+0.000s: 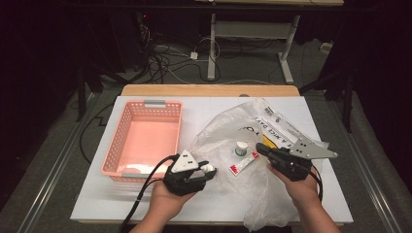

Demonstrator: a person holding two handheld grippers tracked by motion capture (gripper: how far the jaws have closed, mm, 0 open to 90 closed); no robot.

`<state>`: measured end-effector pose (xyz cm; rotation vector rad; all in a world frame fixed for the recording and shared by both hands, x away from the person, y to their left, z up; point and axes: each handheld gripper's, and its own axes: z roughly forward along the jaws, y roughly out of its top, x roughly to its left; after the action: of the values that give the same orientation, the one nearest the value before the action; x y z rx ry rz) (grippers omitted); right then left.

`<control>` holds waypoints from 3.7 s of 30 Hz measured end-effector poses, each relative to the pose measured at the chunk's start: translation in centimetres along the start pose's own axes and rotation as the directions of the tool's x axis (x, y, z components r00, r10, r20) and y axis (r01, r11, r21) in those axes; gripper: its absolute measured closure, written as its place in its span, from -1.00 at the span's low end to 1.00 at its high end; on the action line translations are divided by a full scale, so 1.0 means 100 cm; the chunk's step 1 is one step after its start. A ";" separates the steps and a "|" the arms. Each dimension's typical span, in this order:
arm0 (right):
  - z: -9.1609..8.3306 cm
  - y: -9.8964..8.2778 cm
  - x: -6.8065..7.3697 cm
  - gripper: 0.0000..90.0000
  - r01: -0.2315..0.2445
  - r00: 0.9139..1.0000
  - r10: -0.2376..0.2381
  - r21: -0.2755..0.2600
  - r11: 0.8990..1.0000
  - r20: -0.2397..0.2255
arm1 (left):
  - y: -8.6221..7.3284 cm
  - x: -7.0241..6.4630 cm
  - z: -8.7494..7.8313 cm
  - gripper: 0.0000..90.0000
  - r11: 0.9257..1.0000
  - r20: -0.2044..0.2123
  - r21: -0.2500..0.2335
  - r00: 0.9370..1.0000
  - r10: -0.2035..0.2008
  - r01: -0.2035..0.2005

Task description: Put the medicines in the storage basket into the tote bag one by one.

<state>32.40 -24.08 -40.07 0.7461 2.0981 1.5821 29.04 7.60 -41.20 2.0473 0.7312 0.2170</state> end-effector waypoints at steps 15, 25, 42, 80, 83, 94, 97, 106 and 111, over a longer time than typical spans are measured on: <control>-0.001 0.001 -0.001 1.00 -0.004 1.000 0.004 -0.007 1.000 -0.001 | 0.026 -0.015 0.071 0.29 0.998 0.043 0.021 0.998 0.055 -0.056; -0.003 0.002 -0.004 1.00 -0.007 1.000 0.007 -0.019 1.000 0.005 | 0.035 -0.018 0.108 0.29 0.997 0.041 0.037 0.997 0.071 -0.073; -0.007 0.002 -0.007 1.00 -0.013 1.000 0.013 -0.029 1.000 0.012 | 0.040 -0.023 0.157 0.29 0.995 0.048 0.081 0.997 0.056 -0.059; -0.004 -0.001 -0.003 1.00 -0.007 1.000 0.007 -0.004 1.000 0.012 | -0.047 -0.003 0.061 -0.56 0.988 -0.006 0.154 1.000 -0.020 0.020; -0.005 -0.002 -0.004 1.00 -0.010 1.000 0.010 -0.004 1.000 0.014 | -0.044 0.001 0.072 -0.72 0.978 -0.039 0.196 0.997 -0.061 0.068; -0.003 -0.003 -0.004 1.00 -0.011 1.000 0.011 0.004 1.000 0.012 | -0.030 -0.008 0.093 -0.30 0.976 -0.110 0.213 0.994 -0.024 0.047; -0.001 -0.004 -0.003 1.00 -0.007 1.000 0.007 0.009 1.000 0.007 | -0.031 -0.013 0.093 0.24 0.978 -0.070 0.208 0.997 0.012 0.003; 0.001 -0.004 -0.002 1.00 -0.009 1.000 0.009 0.015 1.000 0.010 | -0.032 -0.017 0.093 0.97 0.979 -0.040 0.199 0.998 0.039 -0.030; -0.001 -0.005 -0.001 1.00 -0.015 1.000 0.015 0.013 1.000 0.013 | -0.033 -0.014 0.091 0.97 0.983 -0.031 0.184 0.999 0.020 -0.014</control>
<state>32.34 -24.28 -40.54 0.7761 2.1007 1.5679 30.35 1.68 -48.82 2.2302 0.7779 0.1992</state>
